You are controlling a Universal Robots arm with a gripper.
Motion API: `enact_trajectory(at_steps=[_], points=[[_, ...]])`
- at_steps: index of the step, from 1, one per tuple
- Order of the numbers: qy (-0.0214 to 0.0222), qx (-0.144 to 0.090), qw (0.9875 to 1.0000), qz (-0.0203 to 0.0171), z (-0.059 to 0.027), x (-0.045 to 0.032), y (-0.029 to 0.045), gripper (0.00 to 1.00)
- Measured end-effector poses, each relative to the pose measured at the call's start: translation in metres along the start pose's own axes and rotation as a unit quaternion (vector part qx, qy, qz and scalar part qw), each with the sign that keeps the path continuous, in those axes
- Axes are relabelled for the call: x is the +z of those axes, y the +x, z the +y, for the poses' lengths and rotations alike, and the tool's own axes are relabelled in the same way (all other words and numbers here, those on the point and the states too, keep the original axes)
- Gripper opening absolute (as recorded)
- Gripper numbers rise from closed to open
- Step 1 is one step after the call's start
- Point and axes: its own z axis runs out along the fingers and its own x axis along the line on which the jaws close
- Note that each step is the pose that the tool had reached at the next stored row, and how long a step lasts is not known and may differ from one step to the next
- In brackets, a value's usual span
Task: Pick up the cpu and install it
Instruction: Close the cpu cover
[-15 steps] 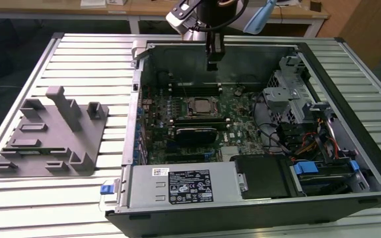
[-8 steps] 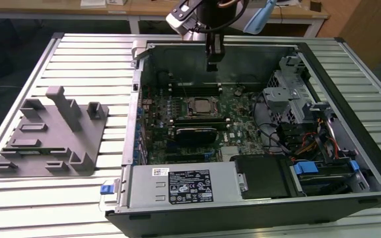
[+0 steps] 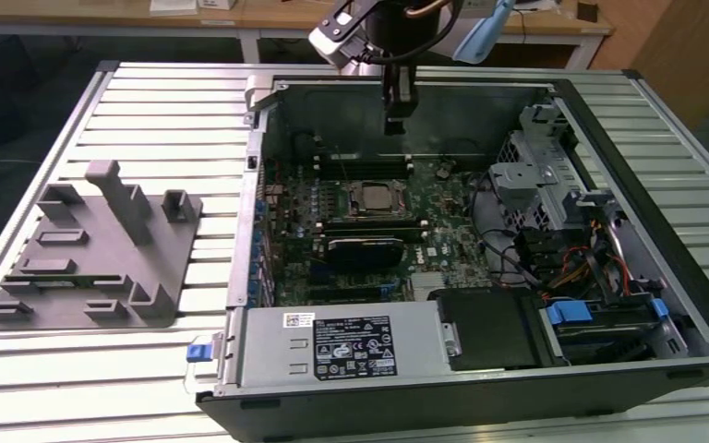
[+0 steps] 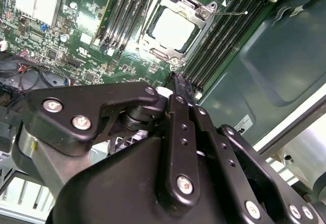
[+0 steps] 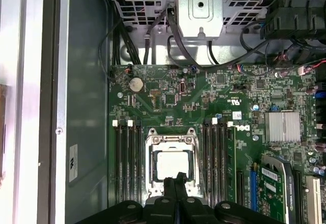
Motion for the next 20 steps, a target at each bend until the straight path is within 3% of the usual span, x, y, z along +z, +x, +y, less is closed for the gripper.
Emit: enact_trajectory(at_steps=[20], points=[[0.0000,0.000,1.0000,0.0000,-0.0007,0.0115,0.0001,0.11]])
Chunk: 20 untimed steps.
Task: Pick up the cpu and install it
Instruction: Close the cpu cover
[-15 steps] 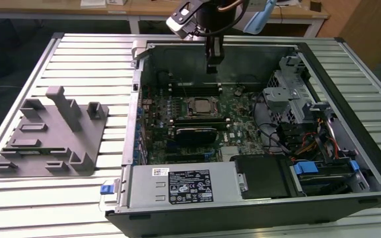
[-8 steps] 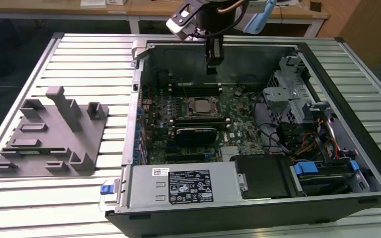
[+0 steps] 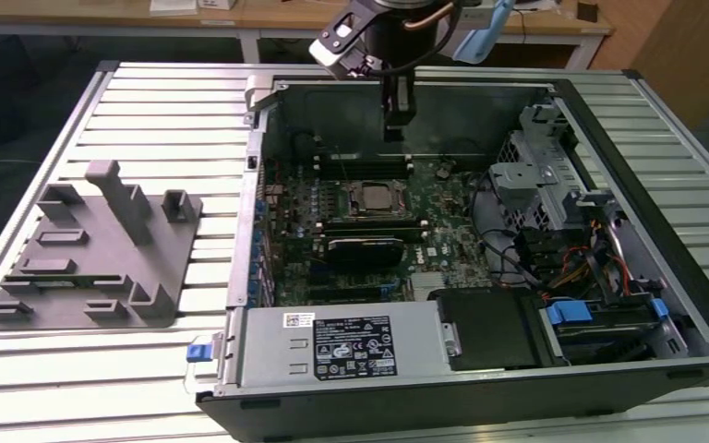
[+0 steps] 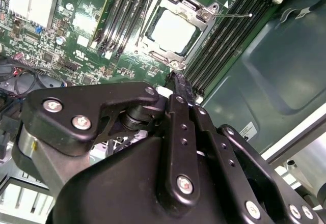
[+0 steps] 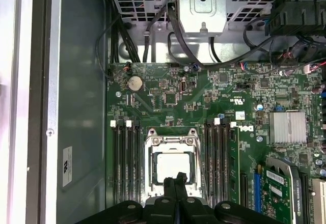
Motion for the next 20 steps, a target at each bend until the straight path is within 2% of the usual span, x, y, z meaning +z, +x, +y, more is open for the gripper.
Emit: enact_trajectory(at_steps=[20], points=[[0.0000,0.000,1.0000,0.0000,-0.0005,0.0084,0.0001,0.11]])
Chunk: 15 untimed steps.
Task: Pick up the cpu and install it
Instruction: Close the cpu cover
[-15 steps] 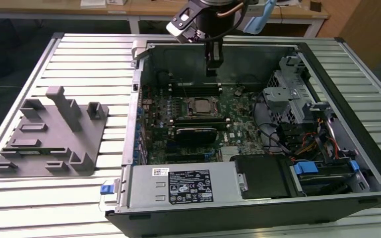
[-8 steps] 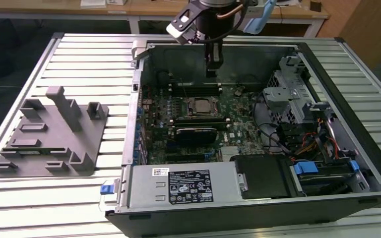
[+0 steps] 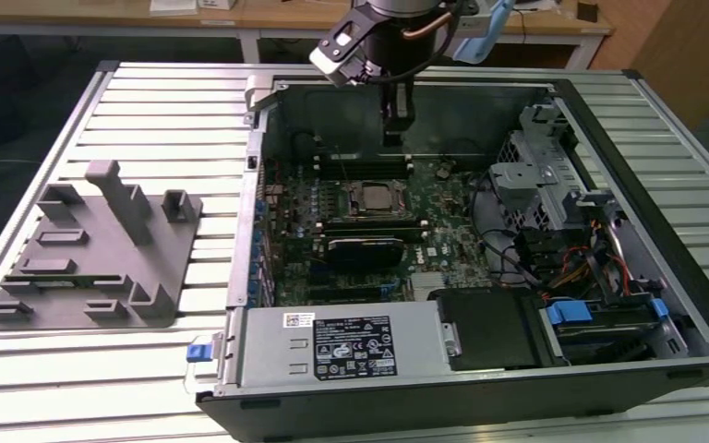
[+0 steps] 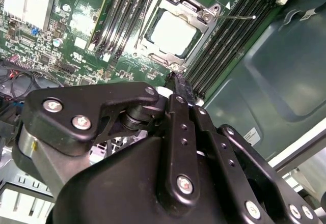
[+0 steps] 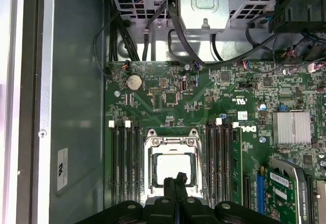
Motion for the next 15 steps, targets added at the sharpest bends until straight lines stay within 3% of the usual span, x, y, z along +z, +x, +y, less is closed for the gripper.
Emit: enact_trajectory(at_steps=[15], points=[[0.0000,0.000,1.0000,0.0000,-0.0006,0.0094,0.0000,0.11]])
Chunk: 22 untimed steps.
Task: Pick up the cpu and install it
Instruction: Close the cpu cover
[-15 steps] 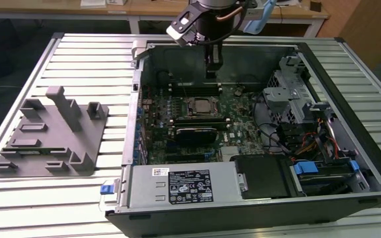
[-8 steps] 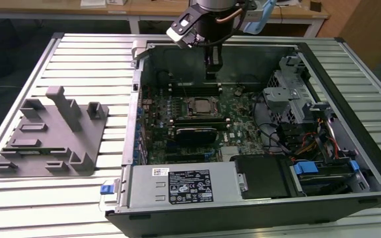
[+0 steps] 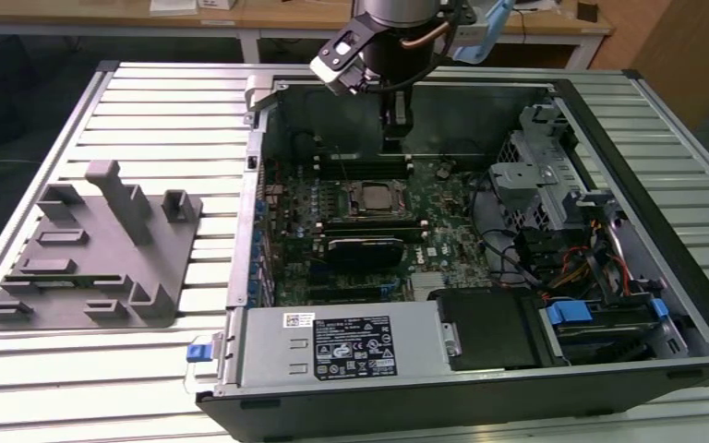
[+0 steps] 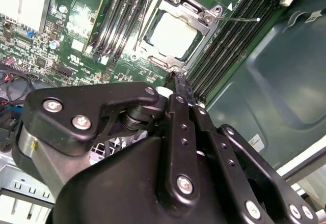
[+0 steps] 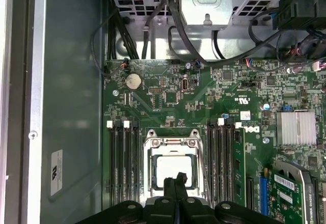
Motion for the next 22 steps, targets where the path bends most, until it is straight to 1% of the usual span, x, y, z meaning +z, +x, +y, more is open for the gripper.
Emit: enact_trajectory(at_steps=[11,22], points=[[0.0000,0.000,1.0000,0.0000,-0.0004,0.0085,-0.0007,0.11],[0.0000,0.000,1.0000,-0.0001,-0.0009,0.0171,-0.0059,0.11]])
